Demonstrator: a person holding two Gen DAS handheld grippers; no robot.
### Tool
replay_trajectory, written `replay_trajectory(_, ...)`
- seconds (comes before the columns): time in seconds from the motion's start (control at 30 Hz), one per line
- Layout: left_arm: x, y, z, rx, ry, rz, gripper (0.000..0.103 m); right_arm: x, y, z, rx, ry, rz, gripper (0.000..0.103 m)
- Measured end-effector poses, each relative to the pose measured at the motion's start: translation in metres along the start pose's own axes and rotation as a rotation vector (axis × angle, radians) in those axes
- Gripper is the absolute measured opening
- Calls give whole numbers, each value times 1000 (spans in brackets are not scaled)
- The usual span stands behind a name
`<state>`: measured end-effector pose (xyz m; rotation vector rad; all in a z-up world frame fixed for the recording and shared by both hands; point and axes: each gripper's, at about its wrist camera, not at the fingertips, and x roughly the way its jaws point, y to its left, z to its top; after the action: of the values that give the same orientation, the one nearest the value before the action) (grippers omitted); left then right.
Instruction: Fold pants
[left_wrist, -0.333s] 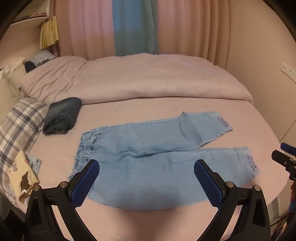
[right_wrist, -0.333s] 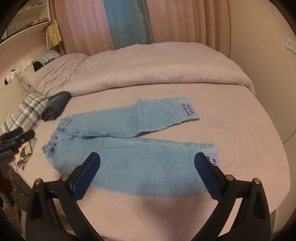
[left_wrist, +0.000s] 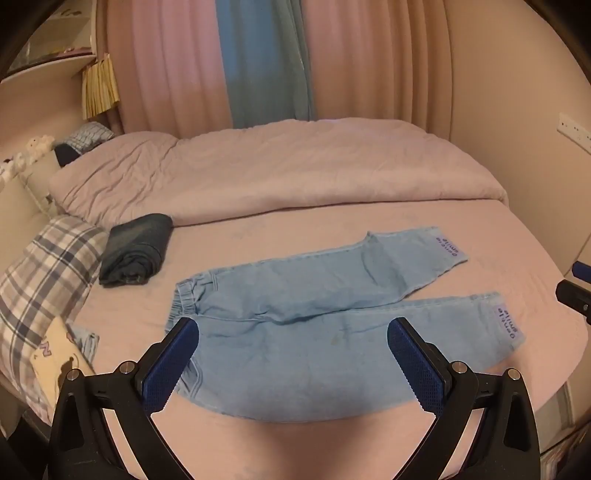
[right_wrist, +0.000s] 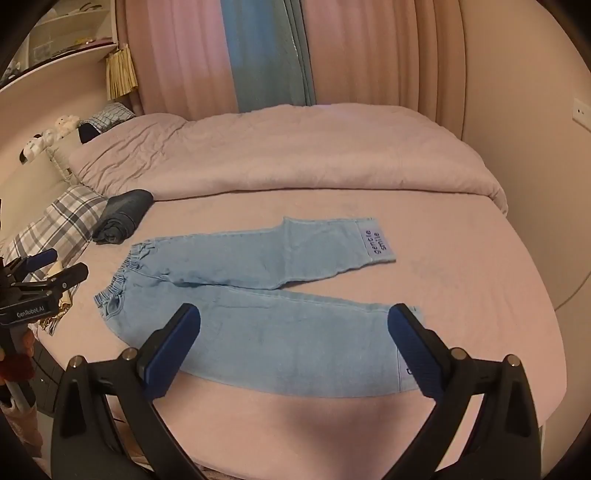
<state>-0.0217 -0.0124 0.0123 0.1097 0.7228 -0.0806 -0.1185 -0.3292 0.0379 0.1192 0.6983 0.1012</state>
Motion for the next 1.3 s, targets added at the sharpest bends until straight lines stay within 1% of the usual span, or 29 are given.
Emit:
replay_trajectory(0.03,-1,0,-1,-5,-2,0,102,0,1,0,-3,-3,1,102)
replay_trajectory(0.07,-4,-3,10,25,10,-9,102,0,2,-1,-5,-4,4,102)
replay_trajectory(0.1,-5,-4,13,33,11,-14,102,0,4,-2,-9,-5,7,102)
replay_trajectory(0.23,-2,-5,15,38,11,-17,102,8,10,-1,-26,1,9,102)
replay_trajectory(0.37,-2,-9,13,33,10,-16,102,7,12,1,-34,0,13,102)
replay_trajectory(1.3,-5,-3,12,40,15,-31,102,11,18,1,-49,8,20,102)
